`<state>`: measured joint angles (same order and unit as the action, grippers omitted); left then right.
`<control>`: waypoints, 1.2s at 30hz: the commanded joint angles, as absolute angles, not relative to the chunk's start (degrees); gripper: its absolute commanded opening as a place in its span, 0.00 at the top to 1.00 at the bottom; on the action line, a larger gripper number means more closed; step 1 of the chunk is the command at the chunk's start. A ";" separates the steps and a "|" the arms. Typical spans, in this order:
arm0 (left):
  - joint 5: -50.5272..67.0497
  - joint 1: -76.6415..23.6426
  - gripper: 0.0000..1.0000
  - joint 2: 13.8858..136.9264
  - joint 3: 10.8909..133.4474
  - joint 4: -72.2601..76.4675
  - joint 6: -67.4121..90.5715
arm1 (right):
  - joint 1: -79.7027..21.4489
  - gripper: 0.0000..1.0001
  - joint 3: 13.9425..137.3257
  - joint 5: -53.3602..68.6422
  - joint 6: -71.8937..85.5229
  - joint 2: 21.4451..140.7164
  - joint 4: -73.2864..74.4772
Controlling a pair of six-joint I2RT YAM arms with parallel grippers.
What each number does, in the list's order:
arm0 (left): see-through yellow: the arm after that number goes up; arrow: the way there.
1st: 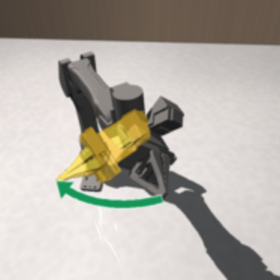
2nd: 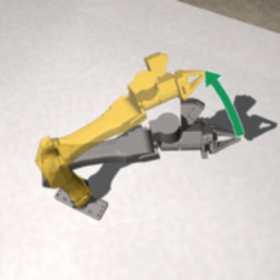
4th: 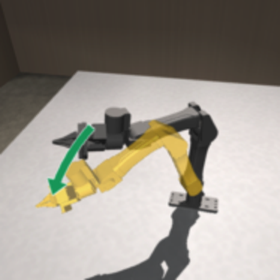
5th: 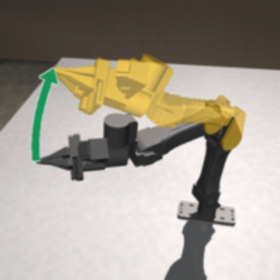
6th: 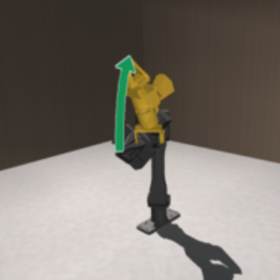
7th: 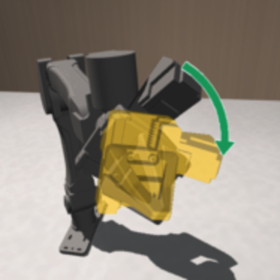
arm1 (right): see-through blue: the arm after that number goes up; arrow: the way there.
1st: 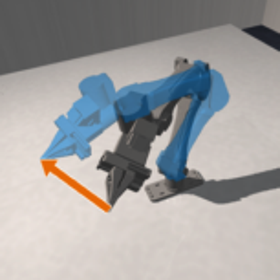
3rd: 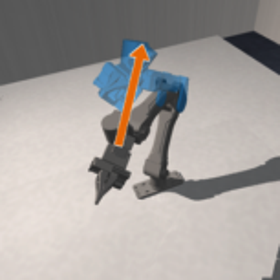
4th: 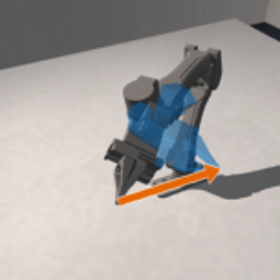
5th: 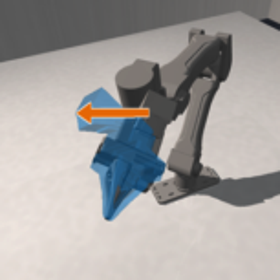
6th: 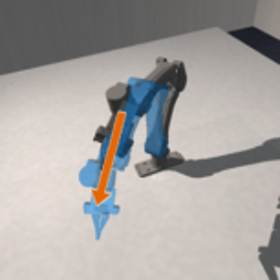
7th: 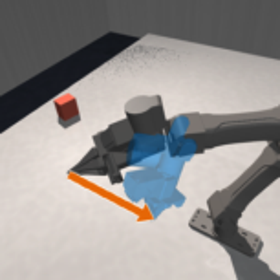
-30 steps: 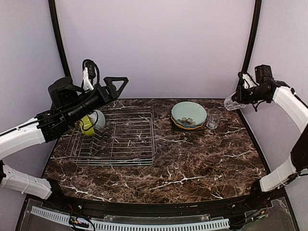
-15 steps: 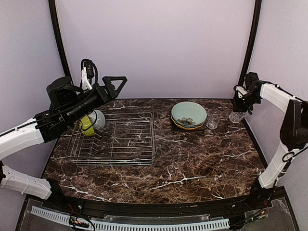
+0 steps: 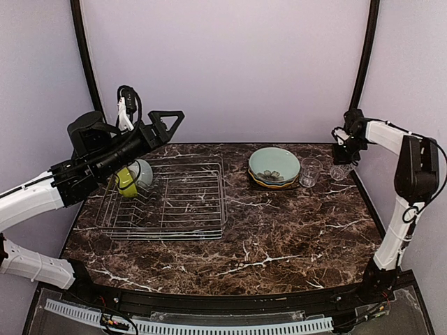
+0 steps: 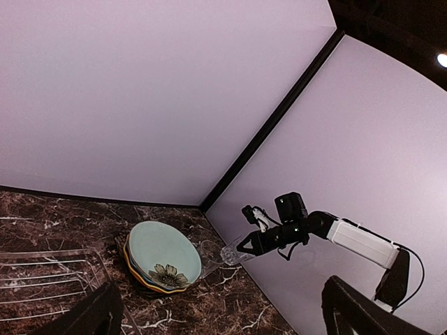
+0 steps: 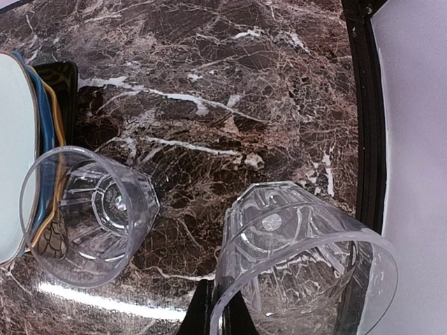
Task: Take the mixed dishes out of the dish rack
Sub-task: Place the cup at the corner of the board.
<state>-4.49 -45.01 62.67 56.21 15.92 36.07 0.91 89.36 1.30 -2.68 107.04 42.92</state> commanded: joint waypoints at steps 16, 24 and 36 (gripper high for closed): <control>-6.28 -44.98 0.00 60.47 55.68 14.09 35.59 | -4.20 0.95 96.39 -3.51 -4.01 115.11 42.50; -6.42 -44.92 0.00 60.81 55.79 13.98 35.59 | -4.29 0.85 95.10 -5.04 -4.66 114.06 43.55; -19.29 -44.22 0.00 59.25 59.88 -3.73 32.60 | -4.39 0.49 95.52 -4.49 -4.49 108.85 44.44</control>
<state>-11.44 -44.99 61.17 56.75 7.64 34.81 -4.01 94.50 -4.51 -4.40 114.10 44.03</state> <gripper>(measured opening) 0.996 0.434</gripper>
